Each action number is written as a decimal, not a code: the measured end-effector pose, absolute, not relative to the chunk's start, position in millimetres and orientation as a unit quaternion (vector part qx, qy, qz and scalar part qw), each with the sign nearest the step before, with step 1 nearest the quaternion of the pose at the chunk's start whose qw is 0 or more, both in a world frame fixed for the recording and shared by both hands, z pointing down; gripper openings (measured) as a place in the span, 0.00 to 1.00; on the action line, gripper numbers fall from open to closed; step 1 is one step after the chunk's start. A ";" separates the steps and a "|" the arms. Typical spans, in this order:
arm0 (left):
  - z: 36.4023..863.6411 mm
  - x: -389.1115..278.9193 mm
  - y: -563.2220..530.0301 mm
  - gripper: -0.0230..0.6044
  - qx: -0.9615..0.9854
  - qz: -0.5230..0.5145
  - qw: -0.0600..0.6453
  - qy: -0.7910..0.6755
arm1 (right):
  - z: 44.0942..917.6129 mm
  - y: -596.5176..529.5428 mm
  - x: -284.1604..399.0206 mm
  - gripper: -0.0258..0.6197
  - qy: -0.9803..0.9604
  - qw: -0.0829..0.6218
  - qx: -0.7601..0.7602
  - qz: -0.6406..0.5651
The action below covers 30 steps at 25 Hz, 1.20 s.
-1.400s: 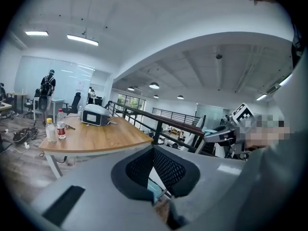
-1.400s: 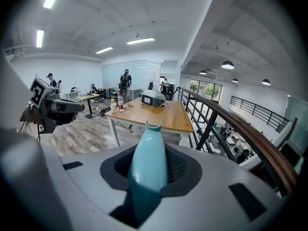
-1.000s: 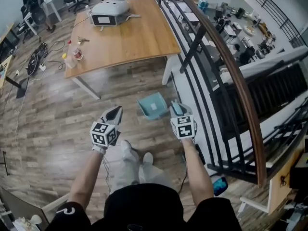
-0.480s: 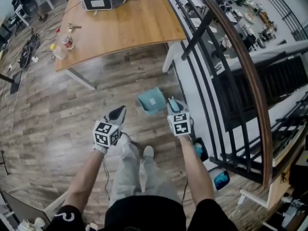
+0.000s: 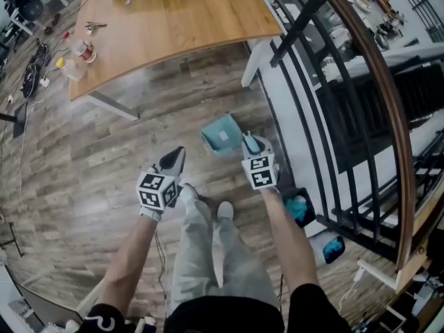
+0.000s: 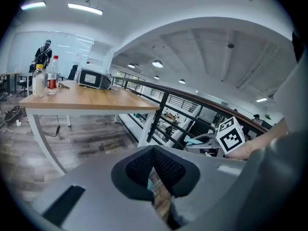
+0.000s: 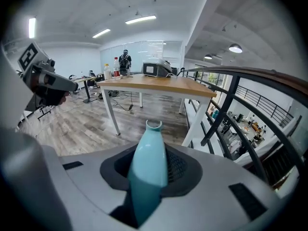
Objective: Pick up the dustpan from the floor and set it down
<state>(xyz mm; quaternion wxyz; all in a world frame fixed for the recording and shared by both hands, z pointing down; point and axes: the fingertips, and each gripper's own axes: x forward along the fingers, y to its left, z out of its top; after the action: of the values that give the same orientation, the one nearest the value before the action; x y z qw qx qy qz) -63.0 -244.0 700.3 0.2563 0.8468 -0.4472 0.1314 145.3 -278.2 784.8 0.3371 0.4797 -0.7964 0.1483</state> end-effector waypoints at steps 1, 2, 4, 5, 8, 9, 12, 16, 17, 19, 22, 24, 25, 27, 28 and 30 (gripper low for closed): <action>706.5 -64.3 -245.4 0.03 0.847 0.132 0.258 -0.446 | 792.3 -279.4 141.7 0.18 -0.796 0.338 0.479 0.147; 712.3 -66.2 -247.3 0.03 0.847 0.133 0.259 -0.445 | 799.7 -280.7 138.0 0.18 -0.796 0.340 0.478 0.147; 723.4 -71.2 -252.0 0.03 0.845 0.134 0.264 -0.444 | 813.5 -285.3 131.7 0.18 -0.795 0.343 0.478 0.148; 728.5 -74.0 -254.6 0.03 0.844 0.135 0.267 -0.445 | 819.6 -288.7 129.6 0.18 -0.795 0.343 0.478 0.148; 739.8 -82.8 -260.5 0.03 0.841 0.137 0.273 -0.447 | 833.9 -300.6 126.7 0.18 -0.793 0.343 0.481 0.150; 743.2 -86.2 -261.1 0.03 0.840 0.137 0.275 -0.448 | 837.6 -303.9 126.0 0.18 -0.792 0.343 0.482 0.151; 755.1 -97.2 -260.9 0.03 0.834 0.143 0.282 -0.452 | 851.3 -310.4 125.7 0.18 -0.789 0.345 0.484 0.154; 767.1 -106.1 -258.8 0.03 0.829 0.145 0.292 -0.454 | 869.8 -307.9 126.4 0.18 -0.790 0.348 0.480 0.159; 768.7 -106.7 -258.5 0.03 0.829 0.145 0.293 -0.454 | 872.0 -305.6 125.3 0.18 -0.792 0.349 0.475 0.159; 770.4 -106.1 -258.8 0.03 0.829 0.145 0.294 -0.454 | 873.8 -300.4 123.4 0.18 -0.795 0.350 0.469 0.159; 771.3 -100.8 -257.5 0.03 0.828 0.142 0.299 -0.453 | 877.8 -291.1 126.3 0.18 -0.795 0.349 0.466 0.172; 771.9 -96.2 -255.7 0.03 0.829 0.141 0.300 -0.451 | 881.9 -284.8 129.5 0.18 -0.793 0.352 0.463 0.183; 773.0 -94.6 -254.4 0.03 0.829 0.141 0.302 -0.450 | 884.7 -281.6 131.0 0.18 -0.791 0.354 0.462 0.188; 776.2 -92.1 -250.9 0.03 0.828 0.142 0.307 -0.447 | 891.7 -275.2 135.1 0.18 -0.787 0.359 0.461 0.196; 777.6 -91.3 -249.5 0.03 0.828 0.142 0.309 -0.447 | 894.1 -273.0 136.4 0.19 -0.786 0.360 0.461 0.200; 778.9 -88.9 -247.5 0.03 0.827 0.145 0.310 -0.445 | 895.3 -270.6 136.7 0.20 -0.784 0.359 0.461 0.208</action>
<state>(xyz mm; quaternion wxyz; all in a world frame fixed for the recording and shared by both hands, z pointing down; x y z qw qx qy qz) -88.9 -247.5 778.9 0.3097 0.8274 -0.4455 0.1450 136.7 -270.6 895.3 0.3591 0.4607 -0.7845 0.2085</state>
